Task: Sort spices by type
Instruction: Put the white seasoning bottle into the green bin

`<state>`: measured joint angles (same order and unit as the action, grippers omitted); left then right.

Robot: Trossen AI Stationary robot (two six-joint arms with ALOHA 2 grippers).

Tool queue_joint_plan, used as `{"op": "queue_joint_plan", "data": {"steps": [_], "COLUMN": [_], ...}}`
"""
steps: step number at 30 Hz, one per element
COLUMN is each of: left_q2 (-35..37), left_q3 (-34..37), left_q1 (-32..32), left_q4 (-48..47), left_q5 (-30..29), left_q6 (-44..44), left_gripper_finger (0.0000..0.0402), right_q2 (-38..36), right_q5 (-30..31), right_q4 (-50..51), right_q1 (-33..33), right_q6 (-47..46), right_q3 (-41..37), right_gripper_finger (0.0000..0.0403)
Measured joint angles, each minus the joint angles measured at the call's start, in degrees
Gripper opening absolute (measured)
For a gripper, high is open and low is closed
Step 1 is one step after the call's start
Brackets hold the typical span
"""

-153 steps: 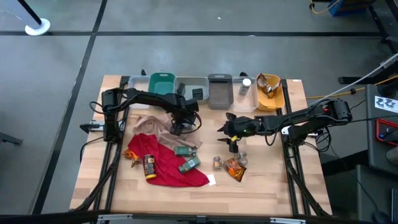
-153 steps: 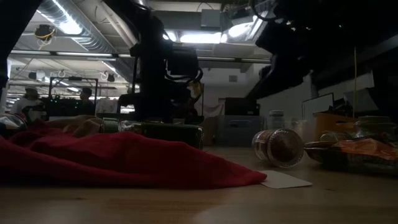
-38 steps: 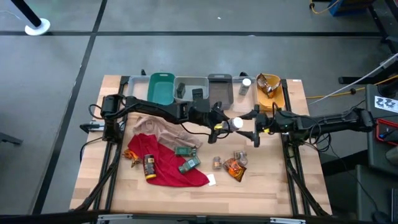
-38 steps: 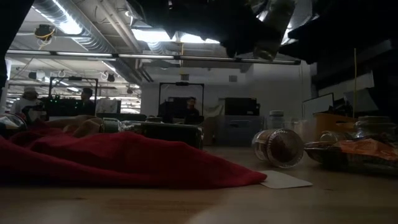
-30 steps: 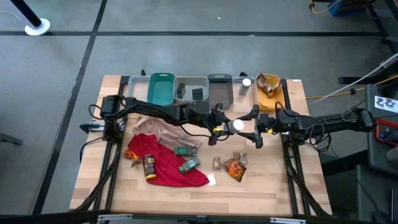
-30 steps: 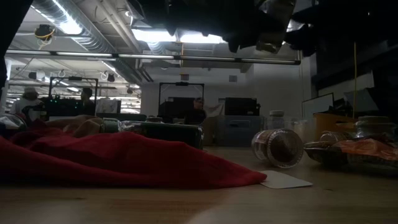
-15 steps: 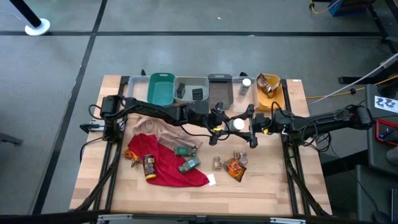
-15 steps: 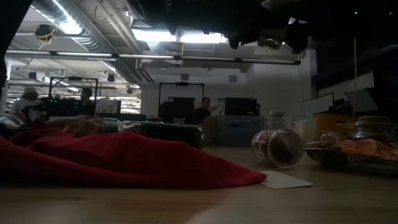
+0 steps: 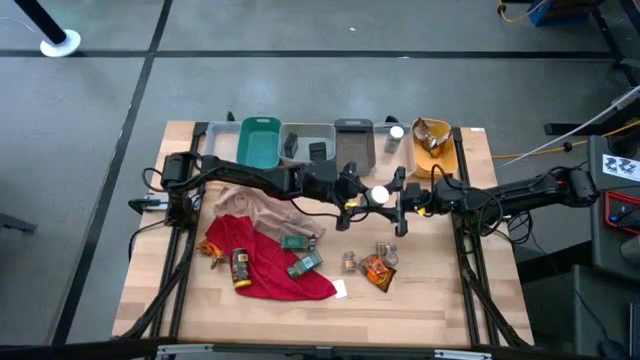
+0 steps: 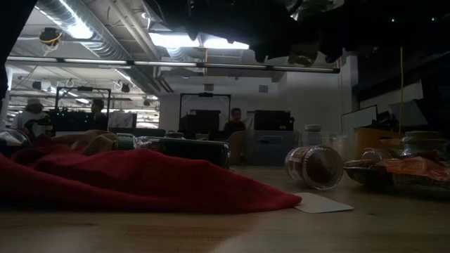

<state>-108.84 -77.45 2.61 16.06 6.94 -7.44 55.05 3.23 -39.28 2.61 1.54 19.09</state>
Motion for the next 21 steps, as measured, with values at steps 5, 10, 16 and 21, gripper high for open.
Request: {"op": "queue_joint_plan", "data": {"steps": [5,10,16,21], "left_q2": [0.0,0.0,-0.1,-0.2], "left_q3": [0.0,0.1,0.1,0.2], "left_q1": [-0.1,-0.3,-0.2,-0.2], "left_q4": [-0.1,-0.8,-1.7,-6.1], "left_q5": [-1.0,-5.7,-6.9,-6.8], "left_q6": [0.7,4.4,8.4,6.4], "left_gripper_finger": [0.0194,0.0220,0.0254,0.0257], "right_q2": [0.0,-0.1,-0.2,-0.2], "right_q5": [0.0,0.2,2.4,2.8], "right_q4": [0.1,0.4,4.8,11.9], "right_q1": [0.0,0.0,0.0,0.0], "right_q6": [0.0,0.0,-0.7,-2.7], "right_q3": [0.0,0.0,0.1,0.1], "right_gripper_finger": [0.0206,0.0209,0.0206,0.0209]}}
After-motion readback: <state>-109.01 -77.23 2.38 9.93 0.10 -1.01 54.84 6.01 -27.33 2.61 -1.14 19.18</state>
